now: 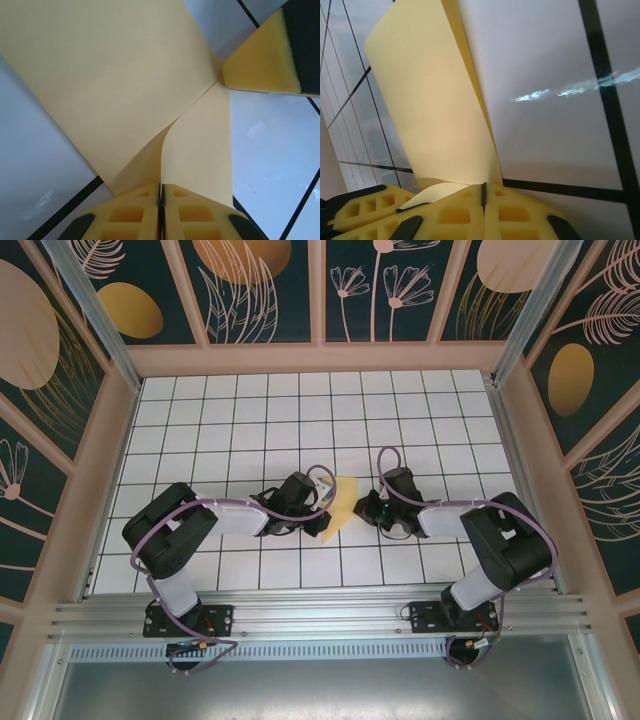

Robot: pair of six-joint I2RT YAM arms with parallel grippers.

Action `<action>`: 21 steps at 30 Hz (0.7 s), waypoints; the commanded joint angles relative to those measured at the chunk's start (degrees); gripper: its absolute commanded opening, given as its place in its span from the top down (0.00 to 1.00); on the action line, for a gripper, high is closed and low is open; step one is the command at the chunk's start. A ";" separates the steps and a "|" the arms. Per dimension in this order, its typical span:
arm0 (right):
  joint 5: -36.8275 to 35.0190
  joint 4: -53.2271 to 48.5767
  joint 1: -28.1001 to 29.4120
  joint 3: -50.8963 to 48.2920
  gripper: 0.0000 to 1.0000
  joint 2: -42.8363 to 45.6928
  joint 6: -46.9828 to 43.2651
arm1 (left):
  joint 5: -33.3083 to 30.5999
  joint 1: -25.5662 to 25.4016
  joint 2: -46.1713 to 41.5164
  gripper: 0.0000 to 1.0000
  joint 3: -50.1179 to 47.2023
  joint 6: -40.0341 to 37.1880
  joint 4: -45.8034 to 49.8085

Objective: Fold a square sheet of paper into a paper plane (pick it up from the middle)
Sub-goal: Third fold the triangle at the center of the table.

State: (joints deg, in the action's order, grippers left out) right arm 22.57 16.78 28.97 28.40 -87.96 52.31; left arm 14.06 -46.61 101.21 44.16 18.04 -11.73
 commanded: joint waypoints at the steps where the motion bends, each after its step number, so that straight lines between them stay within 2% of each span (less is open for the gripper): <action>1: -0.47 -2.74 -1.42 2.53 0.93 2.55 -2.58 | -0.71 0.04 1.18 0.90 -1.10 -0.63 5.29; 10: 1.62 1.94 -2.06 -0.22 0.93 -5.03 -1.60 | -0.53 0.03 1.03 0.89 -0.48 -0.45 5.43; 14: 0.24 -0.20 -2.12 -0.05 0.93 -4.68 -2.23 | -0.07 0.11 0.23 0.87 -0.21 0.15 5.51; 16: -0.43 -2.43 -2.14 1.04 0.93 -3.05 -3.16 | -0.16 0.03 -0.72 0.81 0.06 0.81 5.64; 18: -1.22 -5.06 -2.16 2.53 0.92 -0.83 -4.39 | -0.65 0.03 -2.14 0.67 0.72 1.61 6.38; 21: -2.55 -9.78 -2.16 4.88 0.90 3.22 -6.46 | -3.02 0.04 -6.19 0.58 1.82 3.33 7.95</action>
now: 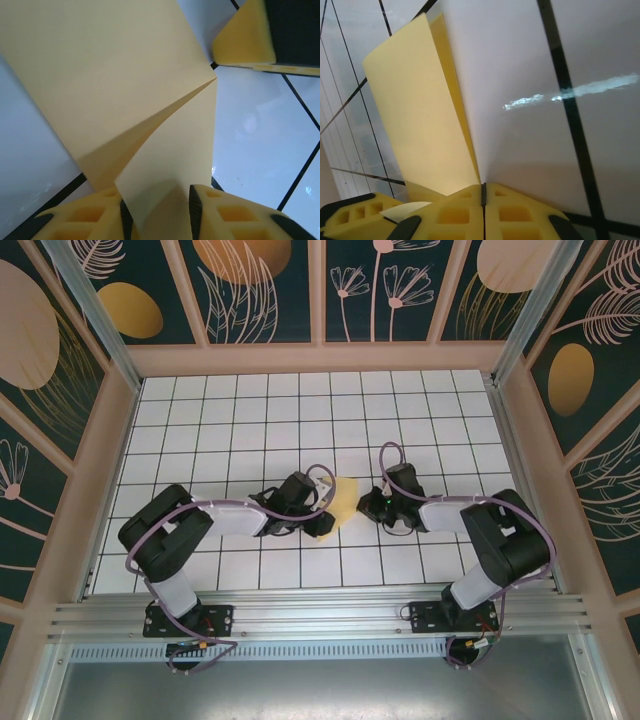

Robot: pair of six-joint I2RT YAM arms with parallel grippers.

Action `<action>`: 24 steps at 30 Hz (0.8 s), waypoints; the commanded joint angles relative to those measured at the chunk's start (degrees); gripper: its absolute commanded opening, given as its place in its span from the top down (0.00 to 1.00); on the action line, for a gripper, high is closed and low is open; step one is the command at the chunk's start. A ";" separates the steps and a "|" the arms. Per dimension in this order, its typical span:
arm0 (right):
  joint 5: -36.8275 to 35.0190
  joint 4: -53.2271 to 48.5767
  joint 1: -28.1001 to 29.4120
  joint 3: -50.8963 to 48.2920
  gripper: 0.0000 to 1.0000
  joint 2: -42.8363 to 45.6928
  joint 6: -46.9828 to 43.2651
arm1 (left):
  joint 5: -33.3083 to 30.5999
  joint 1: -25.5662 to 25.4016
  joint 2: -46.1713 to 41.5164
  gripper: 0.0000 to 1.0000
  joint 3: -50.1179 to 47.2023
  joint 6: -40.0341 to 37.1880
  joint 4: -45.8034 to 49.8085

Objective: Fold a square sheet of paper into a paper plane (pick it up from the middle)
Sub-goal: Third fold the triangle at the center of the table.

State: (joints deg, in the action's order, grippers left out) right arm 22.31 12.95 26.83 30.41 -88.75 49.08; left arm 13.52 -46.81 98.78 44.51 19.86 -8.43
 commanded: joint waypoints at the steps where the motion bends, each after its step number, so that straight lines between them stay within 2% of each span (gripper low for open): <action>1: -2.89 -7.58 -0.02 3.43 0.89 5.56 -3.87 | -3.43 0.22 -5.45 0.52 1.72 1.99 5.16; 5: -4.55 -11.37 -0.02 3.45 0.85 11.01 -4.80 | -6.83 0.23 -11.37 0.41 2.63 3.90 7.10; 7: -4.73 -12.00 -0.02 2.79 0.82 13.00 -4.53 | -6.47 0.23 -13.20 0.42 2.93 4.39 7.63; 9: -4.81 -11.83 -0.02 1.67 0.80 14.73 -3.79 | -3.86 0.29 -14.10 0.48 3.11 5.69 6.90; 13: -3.64 -8.88 -0.01 -1.17 0.77 16.17 -1.61 | 3.90 0.22 -12.51 0.69 3.32 7.86 2.70; 16: -2.41 -7.40 0.26 -2.06 0.77 14.93 -0.73 | 5.56 0.22 -9.44 0.77 3.84 7.96 1.57; 24: -1.21 -4.95 2.07 -1.64 0.73 10.88 0.10 | -0.68 0.25 -1.57 0.87 5.70 8.19 2.71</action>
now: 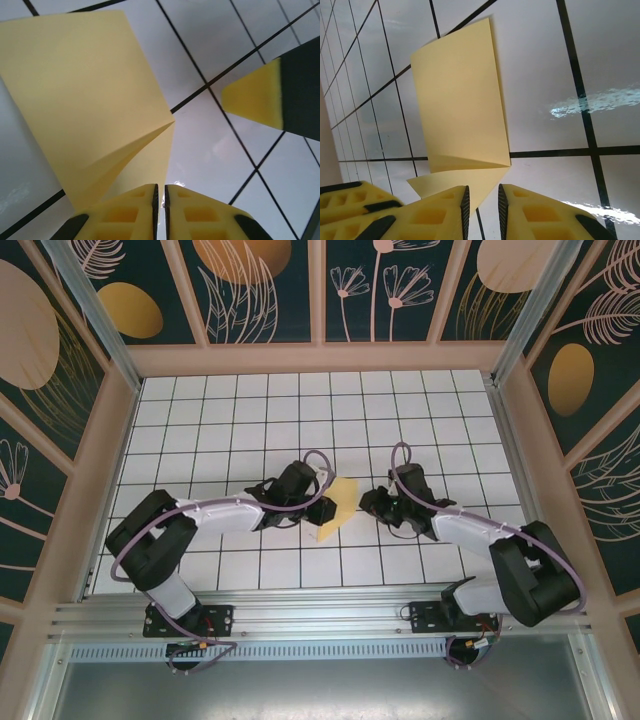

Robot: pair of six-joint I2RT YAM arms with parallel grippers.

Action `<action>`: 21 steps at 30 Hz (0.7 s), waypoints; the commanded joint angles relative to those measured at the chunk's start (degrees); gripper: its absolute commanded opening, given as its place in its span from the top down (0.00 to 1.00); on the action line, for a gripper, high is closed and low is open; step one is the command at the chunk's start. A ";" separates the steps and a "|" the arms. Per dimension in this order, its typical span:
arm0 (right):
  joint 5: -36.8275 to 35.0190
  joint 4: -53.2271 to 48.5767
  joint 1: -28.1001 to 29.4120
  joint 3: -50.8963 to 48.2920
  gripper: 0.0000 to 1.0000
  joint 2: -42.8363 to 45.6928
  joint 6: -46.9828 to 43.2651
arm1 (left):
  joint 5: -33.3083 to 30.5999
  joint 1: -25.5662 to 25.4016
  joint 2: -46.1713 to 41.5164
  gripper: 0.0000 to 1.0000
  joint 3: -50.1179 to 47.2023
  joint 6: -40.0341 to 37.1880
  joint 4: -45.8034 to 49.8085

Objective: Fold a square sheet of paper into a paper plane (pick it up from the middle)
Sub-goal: Third fold the triangle at the center of the table.

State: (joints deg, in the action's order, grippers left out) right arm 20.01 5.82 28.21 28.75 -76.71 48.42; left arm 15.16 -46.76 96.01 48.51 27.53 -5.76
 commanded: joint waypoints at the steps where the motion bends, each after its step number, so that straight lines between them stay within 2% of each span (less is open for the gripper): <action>1: 1.08 2.23 0.87 0.28 0.73 -1.71 0.78 | -3.34 0.18 1.64 0.88 1.60 0.36 0.24; 21: 2.04 6.58 2.77 2.70 0.68 -8.97 2.89 | -6.46 0.19 6.91 0.94 -0.39 -1.78 0.57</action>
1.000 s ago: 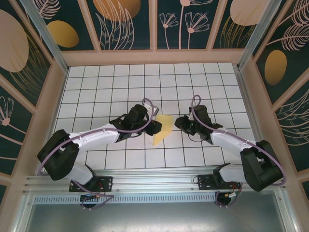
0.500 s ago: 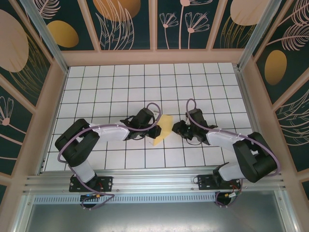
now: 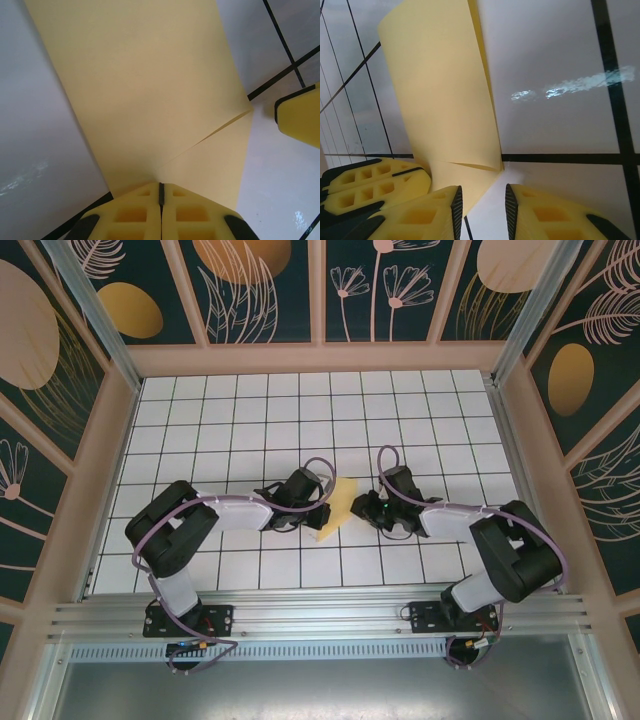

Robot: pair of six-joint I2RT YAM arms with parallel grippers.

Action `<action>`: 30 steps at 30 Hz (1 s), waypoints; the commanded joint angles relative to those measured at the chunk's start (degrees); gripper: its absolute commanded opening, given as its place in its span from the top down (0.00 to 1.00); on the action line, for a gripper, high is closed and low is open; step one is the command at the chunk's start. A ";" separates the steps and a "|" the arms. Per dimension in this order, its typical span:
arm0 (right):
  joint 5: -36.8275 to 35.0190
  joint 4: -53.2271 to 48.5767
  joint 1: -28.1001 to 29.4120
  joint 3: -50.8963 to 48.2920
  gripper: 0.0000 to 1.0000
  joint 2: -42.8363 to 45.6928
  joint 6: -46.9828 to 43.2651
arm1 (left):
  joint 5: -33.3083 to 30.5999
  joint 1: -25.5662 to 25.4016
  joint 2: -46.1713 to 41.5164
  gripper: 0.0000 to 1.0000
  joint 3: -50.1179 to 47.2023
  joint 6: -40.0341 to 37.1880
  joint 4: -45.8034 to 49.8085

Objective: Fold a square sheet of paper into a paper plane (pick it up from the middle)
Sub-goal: Third fold the triangle at the center of the table.

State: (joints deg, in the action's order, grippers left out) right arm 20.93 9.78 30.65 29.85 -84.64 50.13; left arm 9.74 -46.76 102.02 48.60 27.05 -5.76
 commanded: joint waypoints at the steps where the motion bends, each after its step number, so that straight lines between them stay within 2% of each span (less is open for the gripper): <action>1: 1.29 2.86 0.37 1.71 0.67 -1.41 1.36 | -1.02 0.21 0.89 0.94 -0.54 -1.30 0.58; 20: 0.97 4.60 0.37 2.42 0.66 -3.58 4.52 | 0.11 0.18 -3.01 0.89 -1.92 -0.42 -1.58; 30: 0.99 4.65 0.33 2.68 0.65 -4.01 4.99 | -3.15 0.18 -2.14 0.91 -2.46 0.46 -1.34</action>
State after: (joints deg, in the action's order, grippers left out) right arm 21.10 13.17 30.65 30.94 -87.94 54.43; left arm 7.92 -46.76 100.25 46.83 27.20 -6.46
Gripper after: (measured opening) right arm 0.345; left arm 0.091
